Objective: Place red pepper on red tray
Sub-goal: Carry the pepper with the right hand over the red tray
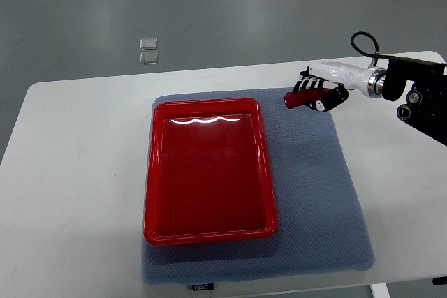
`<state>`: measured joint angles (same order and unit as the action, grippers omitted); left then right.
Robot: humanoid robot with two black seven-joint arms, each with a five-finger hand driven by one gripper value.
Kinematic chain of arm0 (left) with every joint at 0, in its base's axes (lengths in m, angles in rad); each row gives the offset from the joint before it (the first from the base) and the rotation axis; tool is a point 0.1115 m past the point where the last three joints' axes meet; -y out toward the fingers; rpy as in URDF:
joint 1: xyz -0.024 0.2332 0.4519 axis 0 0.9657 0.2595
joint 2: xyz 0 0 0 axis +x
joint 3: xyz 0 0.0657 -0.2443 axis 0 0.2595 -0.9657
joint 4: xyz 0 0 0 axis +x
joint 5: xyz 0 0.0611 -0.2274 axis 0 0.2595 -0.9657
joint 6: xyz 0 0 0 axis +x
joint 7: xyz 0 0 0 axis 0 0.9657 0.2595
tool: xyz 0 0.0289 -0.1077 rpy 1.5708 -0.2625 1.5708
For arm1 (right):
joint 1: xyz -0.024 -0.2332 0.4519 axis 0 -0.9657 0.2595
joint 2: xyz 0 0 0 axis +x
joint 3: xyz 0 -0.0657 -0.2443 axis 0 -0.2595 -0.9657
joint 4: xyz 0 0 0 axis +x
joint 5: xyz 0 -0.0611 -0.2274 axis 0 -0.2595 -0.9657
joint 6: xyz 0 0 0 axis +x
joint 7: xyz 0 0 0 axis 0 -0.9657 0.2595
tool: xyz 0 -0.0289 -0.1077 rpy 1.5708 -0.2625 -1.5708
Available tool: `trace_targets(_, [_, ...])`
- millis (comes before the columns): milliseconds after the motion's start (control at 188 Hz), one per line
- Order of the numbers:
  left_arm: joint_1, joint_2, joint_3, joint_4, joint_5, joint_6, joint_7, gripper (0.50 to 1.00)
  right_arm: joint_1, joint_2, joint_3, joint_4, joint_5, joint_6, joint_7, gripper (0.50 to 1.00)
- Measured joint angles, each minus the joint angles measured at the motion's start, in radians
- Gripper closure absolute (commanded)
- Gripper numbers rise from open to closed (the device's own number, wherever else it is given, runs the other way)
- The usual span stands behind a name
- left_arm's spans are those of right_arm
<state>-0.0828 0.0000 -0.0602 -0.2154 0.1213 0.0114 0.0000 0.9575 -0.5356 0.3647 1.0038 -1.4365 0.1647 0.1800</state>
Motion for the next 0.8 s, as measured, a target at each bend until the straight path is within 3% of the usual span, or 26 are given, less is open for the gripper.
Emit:
trace_targets(197, [0.0, 0.0, 0.0, 0.0, 0.002, -0.001, 0.0, 0.5, 0.021, 0.123, -0.014, 0.008, 0.044, 0.003, -0.002, 1.0])
trace_targets(532, [0.0, 0.0, -0.004, 0.002, 0.001, -0.001, 0.0, 0.5, 0.02, 0.346, -0.088, -0.113, 0.032, -0.018, 0.0, 1.0])
trace_targets(798, [0.0, 0.0, -0.004, 0.002, 0.001, -0.001, 0.0, 0.5, 0.01, 0.426, -0.104, -0.16, 0.03, -0.028, 0.003, 1.0])
